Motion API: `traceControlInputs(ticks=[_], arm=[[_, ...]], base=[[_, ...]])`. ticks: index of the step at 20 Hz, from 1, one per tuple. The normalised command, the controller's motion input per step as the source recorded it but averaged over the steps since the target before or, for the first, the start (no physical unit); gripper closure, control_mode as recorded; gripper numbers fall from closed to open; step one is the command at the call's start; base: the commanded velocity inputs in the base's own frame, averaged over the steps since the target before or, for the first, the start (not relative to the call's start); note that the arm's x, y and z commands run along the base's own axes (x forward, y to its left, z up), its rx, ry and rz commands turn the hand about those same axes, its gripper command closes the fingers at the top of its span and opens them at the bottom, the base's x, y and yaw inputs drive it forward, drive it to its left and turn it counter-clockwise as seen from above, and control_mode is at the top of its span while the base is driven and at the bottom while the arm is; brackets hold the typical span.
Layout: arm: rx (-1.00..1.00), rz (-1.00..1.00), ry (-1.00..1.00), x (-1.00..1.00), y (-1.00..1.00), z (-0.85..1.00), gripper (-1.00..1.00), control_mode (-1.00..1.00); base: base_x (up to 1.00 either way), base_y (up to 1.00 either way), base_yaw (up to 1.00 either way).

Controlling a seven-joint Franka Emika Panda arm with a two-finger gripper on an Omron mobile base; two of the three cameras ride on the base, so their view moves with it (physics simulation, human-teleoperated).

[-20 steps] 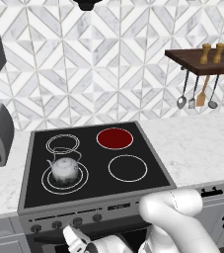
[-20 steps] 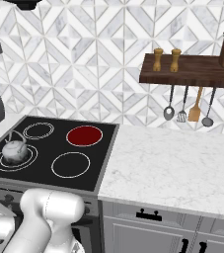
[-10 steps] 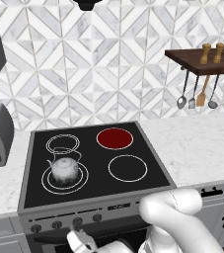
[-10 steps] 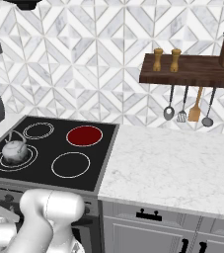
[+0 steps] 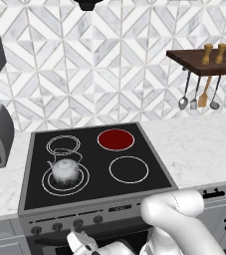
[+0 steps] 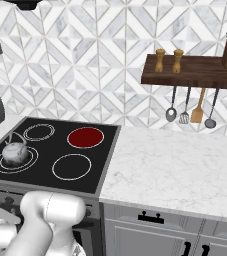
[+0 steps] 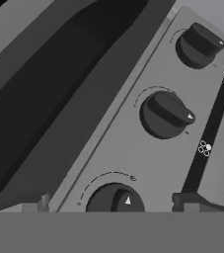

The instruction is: Turn off the rear right burner of the stove.

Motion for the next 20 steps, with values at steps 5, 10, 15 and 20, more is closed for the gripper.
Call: traceControlInputs(ticks=[5,10,15,20], arm=[[0.00,0.00,-0.05,0.03,0.01,0.13,-1.00,-1.00],[0.00,0.00,-0.17,-0.31,-0.02,0.03,-1.00,-1.00],[0.01,0.00,0.00,0.05,0.00,0.19,-1.00,-1.00],[0.04,0.00,0.02,0.20,-0.01,0.35,-1.00,-1.00]], base=[[0.00,0.00,0.00],[0.00,0.00,0.00],[0.00,0.00,0.00],[0.00,0.00,0.00]])
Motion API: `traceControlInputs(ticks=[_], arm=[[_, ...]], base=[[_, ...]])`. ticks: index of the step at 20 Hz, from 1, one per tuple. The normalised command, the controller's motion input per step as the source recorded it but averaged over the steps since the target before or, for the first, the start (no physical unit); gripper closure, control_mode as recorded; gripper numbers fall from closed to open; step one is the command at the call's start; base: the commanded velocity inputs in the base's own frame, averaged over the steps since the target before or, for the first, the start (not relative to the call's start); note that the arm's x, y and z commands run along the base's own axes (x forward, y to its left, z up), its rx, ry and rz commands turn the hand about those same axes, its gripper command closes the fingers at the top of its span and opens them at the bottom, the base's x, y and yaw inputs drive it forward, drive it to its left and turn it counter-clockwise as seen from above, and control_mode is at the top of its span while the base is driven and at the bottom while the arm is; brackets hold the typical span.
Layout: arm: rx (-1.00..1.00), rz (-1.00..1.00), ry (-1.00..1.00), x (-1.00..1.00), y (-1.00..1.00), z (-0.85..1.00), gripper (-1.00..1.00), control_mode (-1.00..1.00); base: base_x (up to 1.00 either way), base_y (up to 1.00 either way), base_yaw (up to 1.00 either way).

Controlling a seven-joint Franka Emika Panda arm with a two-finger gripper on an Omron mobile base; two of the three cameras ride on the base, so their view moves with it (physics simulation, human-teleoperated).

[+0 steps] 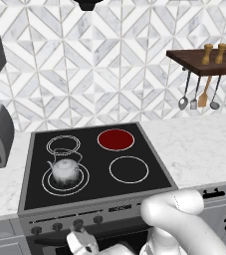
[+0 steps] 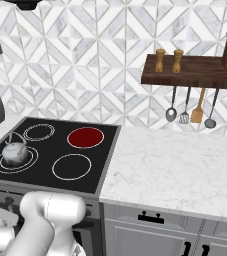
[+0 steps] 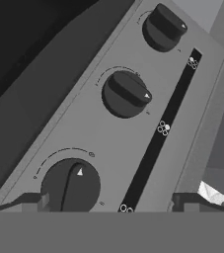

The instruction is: Turn off the rear right burner of the stove.

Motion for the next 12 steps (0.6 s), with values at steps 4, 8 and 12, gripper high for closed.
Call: traceControlInputs(ticks=[4,8,12], arm=[[0.01,0.00,0.01,0.01,0.00,0.05,-1.00,-1.00],[0.06,-0.03,0.01,0.00,0.00,-0.05,-1.00,-1.00],[0.09,-0.12,0.01,0.00,0.00,-0.07,-1.00,-1.00]], base=[[0.00,0.00,0.00],[0.00,0.00,0.00],[0.00,0.00,0.00]])
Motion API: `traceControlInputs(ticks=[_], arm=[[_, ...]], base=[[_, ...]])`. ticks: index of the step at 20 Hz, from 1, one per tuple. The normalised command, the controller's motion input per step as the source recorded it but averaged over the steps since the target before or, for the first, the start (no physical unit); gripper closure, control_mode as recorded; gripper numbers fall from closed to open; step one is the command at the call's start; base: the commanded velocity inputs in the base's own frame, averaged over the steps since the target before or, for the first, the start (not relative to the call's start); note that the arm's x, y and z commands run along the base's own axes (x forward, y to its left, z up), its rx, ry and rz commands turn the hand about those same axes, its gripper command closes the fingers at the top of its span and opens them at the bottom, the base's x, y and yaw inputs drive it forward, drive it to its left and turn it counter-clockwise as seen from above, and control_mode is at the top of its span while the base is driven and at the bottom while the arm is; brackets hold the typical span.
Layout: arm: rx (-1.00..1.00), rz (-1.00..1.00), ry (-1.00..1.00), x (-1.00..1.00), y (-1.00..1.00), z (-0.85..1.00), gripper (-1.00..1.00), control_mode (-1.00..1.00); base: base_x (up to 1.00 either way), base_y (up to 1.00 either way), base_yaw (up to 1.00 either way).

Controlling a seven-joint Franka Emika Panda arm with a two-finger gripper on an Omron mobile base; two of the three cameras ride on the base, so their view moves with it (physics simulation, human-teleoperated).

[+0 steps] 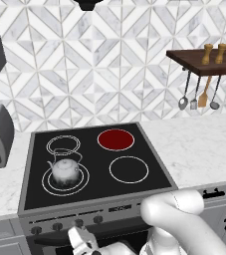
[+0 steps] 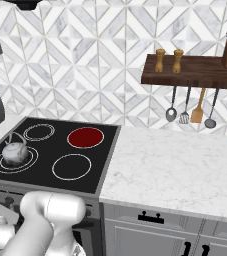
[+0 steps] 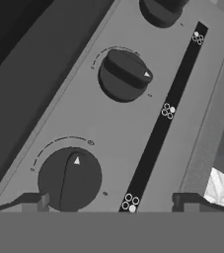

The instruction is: Turn off the rear right burner of the stove.

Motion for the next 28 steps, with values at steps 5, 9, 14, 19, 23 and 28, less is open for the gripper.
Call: traceControlInputs(ticks=[5,9,14,19,23,28], arm=[[0.10,-0.11,0.02,-0.31,0.08,-0.27,-1.00,-1.00],[0.08,0.00,0.01,0.00,0.35,-0.26,-1.00,-1.00],[0.04,-0.01,0.02,0.19,0.03,0.00,-1.00,-1.00],[0.01,0.00,0.00,0.05,-0.07,0.00,-1.00,-1.00],[0.07,0.00,0.00,0.01,-0.17,0.02,-1.00,-1.00],[0.07,0.00,0.02,0.09,-0.17,0.18,-1.00,-1.00]], base=[[0.00,0.00,0.00],[0.00,0.00,0.00],[0.00,0.00,0.00],[0.00,0.00,0.00],[0.00,0.00,0.00],[0.00,0.00,0.00]])
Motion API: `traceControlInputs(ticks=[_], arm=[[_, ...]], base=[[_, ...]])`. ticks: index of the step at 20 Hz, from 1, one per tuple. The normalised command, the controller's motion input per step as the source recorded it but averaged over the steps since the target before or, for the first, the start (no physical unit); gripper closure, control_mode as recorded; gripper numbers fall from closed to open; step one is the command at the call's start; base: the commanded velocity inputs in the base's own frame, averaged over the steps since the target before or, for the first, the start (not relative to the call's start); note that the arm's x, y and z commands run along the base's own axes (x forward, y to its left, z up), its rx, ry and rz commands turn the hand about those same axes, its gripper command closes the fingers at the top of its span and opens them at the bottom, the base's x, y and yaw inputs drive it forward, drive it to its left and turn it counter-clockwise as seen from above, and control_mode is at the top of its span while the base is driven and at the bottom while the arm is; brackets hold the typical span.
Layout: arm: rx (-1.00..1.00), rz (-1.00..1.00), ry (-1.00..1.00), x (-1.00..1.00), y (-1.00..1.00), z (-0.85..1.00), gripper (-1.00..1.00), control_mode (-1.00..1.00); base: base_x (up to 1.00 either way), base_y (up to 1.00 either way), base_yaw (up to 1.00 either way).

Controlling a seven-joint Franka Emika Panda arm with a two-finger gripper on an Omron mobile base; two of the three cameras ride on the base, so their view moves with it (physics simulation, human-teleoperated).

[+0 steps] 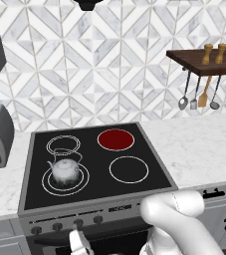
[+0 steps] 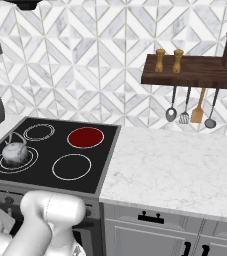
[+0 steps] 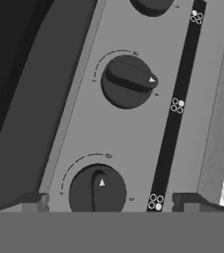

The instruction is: Turn off the rear right burner of the stove.

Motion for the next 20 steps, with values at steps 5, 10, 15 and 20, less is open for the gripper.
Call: traceControlInputs(ticks=[5,10,15,20], arm=[[0.02,0.00,0.12,0.39,0.00,0.27,-1.00,-1.00],[0.00,0.00,0.08,0.32,0.00,-0.02,-1.00,-1.00],[0.00,0.00,0.00,0.03,0.00,-0.30,-1.00,-1.00],[0.00,0.00,0.00,-0.04,0.00,-0.26,-1.00,-1.00]], base=[[0.00,0.00,0.00],[0.00,0.00,0.00],[0.00,0.00,0.00],[0.00,0.00,0.00]])
